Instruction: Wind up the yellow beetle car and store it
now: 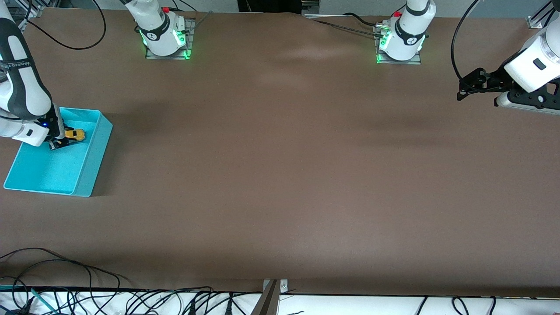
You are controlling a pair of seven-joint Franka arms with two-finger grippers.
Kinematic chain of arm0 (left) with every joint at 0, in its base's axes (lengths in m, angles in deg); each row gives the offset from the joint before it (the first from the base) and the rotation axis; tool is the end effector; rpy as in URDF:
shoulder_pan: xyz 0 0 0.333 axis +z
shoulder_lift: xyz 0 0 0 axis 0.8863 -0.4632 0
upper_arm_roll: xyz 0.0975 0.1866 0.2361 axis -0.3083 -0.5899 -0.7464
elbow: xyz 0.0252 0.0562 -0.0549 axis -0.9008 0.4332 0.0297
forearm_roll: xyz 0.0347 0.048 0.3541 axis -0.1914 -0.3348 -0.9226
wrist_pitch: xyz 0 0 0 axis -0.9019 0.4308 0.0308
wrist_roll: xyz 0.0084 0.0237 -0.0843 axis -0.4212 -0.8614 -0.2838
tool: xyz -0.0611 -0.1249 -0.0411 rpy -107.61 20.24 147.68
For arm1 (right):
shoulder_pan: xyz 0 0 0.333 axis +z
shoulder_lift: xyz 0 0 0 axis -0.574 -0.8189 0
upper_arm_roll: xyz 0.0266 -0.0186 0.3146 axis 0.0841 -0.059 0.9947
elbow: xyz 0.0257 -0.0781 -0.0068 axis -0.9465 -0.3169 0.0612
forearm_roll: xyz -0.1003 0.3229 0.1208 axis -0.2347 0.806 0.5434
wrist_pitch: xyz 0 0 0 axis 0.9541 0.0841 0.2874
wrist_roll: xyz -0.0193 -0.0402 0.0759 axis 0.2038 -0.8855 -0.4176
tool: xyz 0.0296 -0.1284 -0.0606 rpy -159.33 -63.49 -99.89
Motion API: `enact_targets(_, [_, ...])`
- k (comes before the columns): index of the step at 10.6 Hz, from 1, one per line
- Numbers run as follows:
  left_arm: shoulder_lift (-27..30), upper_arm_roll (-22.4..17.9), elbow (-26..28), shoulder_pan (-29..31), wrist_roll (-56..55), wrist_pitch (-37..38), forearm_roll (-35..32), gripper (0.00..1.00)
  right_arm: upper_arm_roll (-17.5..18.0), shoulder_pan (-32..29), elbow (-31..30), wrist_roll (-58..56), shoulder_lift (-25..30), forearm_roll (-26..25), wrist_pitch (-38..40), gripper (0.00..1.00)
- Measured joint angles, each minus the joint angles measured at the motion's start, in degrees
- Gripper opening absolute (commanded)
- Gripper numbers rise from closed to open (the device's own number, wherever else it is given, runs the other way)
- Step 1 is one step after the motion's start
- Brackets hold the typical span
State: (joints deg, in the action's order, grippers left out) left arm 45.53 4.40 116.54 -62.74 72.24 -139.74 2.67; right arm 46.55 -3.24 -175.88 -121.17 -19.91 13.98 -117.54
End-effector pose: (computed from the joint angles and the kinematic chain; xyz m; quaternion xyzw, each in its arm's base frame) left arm 0.4902 -0.0253 0.5623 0.9969 -0.0639 -0.0414 0.0219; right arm 0.4810 -0.2725 0.2092 -0.5850 -0.8026 0.0483 0.1063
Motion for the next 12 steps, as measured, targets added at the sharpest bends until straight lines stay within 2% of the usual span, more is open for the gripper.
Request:
enact_targets(3, [0.00, 0.01, 0.00, 0.00, 0.00, 0.00, 0.00, 1.00, -0.06, -0.05, 1.04, -5.62, 0.96, 4.56, 2.43, 1.00])
enact_targets(8, [0.00, 0.01, 0.00, 0.02, 0.00, 0.00, 0.00, 1.00, 0.17, 0.64, 2.71, -5.31, 4.50, 6.30, 5.52, 1.00])
enact_targets(12, [0.00, 0.01, 0.00, 0.10, 0.00, 0.01, 0.00, 1.00, 0.46, 4.99, 4.46, 11.21, 9.93, 7.45, 10.71, 1.00])
